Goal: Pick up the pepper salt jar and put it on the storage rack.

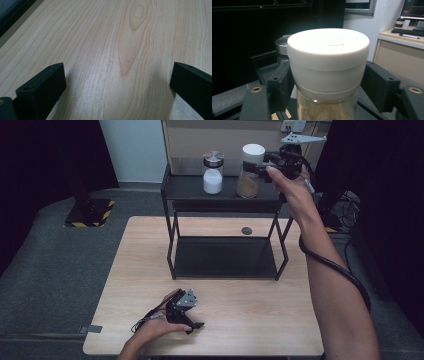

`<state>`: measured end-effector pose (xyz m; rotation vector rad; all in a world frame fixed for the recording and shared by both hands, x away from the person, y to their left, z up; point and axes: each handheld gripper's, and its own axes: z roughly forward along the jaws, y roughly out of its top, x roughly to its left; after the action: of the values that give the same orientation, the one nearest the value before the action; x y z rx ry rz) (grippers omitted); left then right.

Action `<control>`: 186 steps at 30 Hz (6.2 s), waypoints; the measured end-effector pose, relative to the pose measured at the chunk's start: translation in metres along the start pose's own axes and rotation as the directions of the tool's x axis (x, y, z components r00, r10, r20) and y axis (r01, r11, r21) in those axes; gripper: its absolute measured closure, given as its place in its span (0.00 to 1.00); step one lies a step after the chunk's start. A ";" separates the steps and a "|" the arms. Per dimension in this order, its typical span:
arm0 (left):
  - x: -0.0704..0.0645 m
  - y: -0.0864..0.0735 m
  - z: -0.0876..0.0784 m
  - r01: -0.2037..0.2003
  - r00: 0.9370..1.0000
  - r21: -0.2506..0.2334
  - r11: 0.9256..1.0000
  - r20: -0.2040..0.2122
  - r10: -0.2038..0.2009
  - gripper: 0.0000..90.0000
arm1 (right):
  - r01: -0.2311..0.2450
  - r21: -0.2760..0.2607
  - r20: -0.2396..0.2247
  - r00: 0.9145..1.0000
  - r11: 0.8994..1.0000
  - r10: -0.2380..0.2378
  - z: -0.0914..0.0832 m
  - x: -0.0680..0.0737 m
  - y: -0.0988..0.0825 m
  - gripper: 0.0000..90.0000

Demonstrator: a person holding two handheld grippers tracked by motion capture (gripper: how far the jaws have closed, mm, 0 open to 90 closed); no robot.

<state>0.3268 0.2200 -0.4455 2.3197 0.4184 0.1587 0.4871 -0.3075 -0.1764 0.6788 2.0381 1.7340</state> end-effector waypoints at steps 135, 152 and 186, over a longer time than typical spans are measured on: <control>-0.001 0.000 0.000 0.001 1.000 -0.002 1.000 -0.004 -0.002 0.00 | 0.019 0.485 0.035 0.999 0.874 -0.041 -0.079 0.134 -0.294 0.04; -0.001 0.000 0.000 0.002 1.000 -0.002 1.000 -0.004 -0.002 0.00 | 0.019 0.556 0.034 0.998 0.831 -0.046 -0.067 0.136 -0.289 0.03; -0.001 -0.001 0.000 0.002 1.000 -0.003 1.000 -0.004 -0.002 0.00 | -0.019 0.565 0.048 0.999 0.825 -0.010 -0.066 0.134 -0.288 0.01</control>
<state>0.3257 0.2200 -0.4460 2.3167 0.4224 0.1632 0.3074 -0.3175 -0.4460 0.8840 2.5333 1.0744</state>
